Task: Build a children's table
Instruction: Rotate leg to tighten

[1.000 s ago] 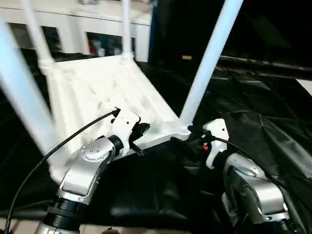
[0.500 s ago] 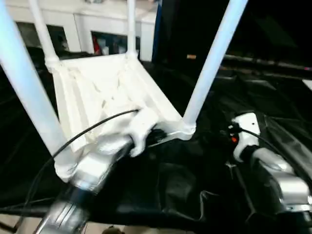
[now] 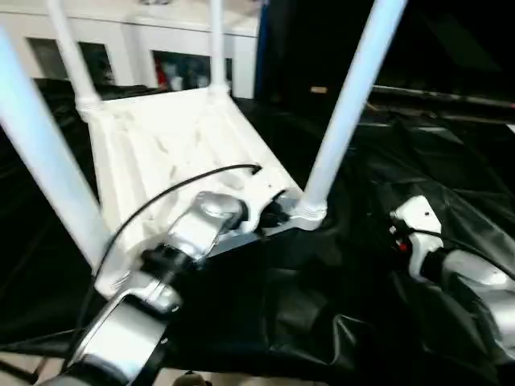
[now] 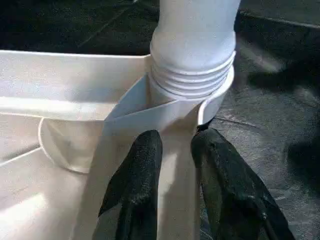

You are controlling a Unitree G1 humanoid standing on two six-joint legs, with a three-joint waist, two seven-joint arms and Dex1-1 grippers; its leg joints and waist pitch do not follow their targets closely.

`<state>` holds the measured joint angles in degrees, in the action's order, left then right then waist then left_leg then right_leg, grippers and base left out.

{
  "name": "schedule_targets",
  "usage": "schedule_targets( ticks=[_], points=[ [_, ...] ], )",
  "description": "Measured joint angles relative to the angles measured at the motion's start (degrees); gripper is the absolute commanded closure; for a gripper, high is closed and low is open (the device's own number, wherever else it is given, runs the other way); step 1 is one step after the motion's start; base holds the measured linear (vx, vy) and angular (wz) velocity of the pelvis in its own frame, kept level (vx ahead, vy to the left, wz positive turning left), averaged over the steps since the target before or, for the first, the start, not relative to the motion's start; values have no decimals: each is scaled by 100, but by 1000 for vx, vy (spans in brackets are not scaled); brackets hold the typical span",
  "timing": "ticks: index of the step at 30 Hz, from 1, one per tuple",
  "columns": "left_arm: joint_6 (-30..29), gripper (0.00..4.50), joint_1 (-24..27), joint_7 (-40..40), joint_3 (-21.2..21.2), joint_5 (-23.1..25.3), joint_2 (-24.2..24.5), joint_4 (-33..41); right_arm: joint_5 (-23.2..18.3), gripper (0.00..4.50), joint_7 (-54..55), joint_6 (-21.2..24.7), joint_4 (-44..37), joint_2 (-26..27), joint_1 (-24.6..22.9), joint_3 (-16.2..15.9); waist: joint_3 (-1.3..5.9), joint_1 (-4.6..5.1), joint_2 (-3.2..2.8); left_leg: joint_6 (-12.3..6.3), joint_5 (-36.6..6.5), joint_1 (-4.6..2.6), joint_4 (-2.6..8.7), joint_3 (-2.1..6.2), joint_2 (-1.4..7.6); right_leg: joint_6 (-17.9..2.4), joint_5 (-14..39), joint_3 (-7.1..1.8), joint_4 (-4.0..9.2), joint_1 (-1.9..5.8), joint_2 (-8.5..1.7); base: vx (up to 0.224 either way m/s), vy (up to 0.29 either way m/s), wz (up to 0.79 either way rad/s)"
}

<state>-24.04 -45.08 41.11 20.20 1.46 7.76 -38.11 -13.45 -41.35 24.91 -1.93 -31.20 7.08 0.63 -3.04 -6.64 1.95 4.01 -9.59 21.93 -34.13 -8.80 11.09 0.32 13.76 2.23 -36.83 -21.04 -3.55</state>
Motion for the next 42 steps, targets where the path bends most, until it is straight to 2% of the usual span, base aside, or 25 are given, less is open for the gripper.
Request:
schedule_targets(
  ticks=[7, 15, 16, 23, 27, 34, 36, 39, 42],
  points=[
    [15, 315, -28, 244, -18, -54, -24, -155, -38, 34, -102, 77, -29, -44, -19, -5, 1, 4, -4, -1, 0, 0, 0, -1, 0, -5, -3, 1, 1, 1, -1, 0, 0, 0],
    [197, 315, -127, 248, 19, 149, 2, -600, -39, 34, -125, 118, -33, -44, -19, -109, 0, 8, -8, -1, 0, 1, 0, -1, 0, -5, -3, 1, 3, 1, -2, 0, 0, 0],
    [199, 341, -156, 251, 20, 168, 6, -625, -39, 34, -131, 119, -33, -44, -19, -109, 0, 8, -8, -1, 0, 1, 0, -1, 0, -5, -3, 1, 4, 1, -2, 0, 0, 0],
    [275, 385, -218, 403, 26, 176, 22, -792, -41, 34, -160, 121, -44, -44, -19, -109, -3, 21, -19, -1, 0, -1, 0, -1, 0, -9, -5, 1, 4, 1, -2, 0, 0, 0],
    [275, 429, -219, 555, 27, 214, 63, -793, -43, 34, -161, 121, -52, -44, -19, -111, -4, 23, -32, 0, 0, -1, 1, -1, 0, -10, -7, 1, 4, 1, -2, 0, 0, 0],
    [282, 448, -245, 809, 28, 221, 133, -790, -52, 34, -170, 107, -92, -26, -19, -113, -12, 31, -53, 0, 0, -1, 3, -1, 0, -10, -6, 1, 6, -1, -1, 0, 0, 0],
    [324, 450, -185, 1023, 65, 220, 297, -676, -107, 8, -171, 88, -92, 94, -7, -107, -13, 51, -55, 0, 0, -3, 13, -1, 1, -10, -6, 0, 9, -3, 1, 0, 0, 0],
    [649, 450, 217, 1498, 99, 193, 703, -133, -206, 1, -221, 45, 10, 220, 57, -118, -7, 72, -70, 0, 0, -5, 28, -2, 2, -11, -6, 2, 16, -4, 1, 0, 0, 0],
    [847, 450, 639, 2117, 116, 75, 1095, 463, -220, 1, -298, -48, 58, 276, 214, -131, -3, 47, -82, 0, 0, -4, 31, -6, 2, -11, -5, 2, 21, -5, 0, 0, 0, 0]
  ],
)
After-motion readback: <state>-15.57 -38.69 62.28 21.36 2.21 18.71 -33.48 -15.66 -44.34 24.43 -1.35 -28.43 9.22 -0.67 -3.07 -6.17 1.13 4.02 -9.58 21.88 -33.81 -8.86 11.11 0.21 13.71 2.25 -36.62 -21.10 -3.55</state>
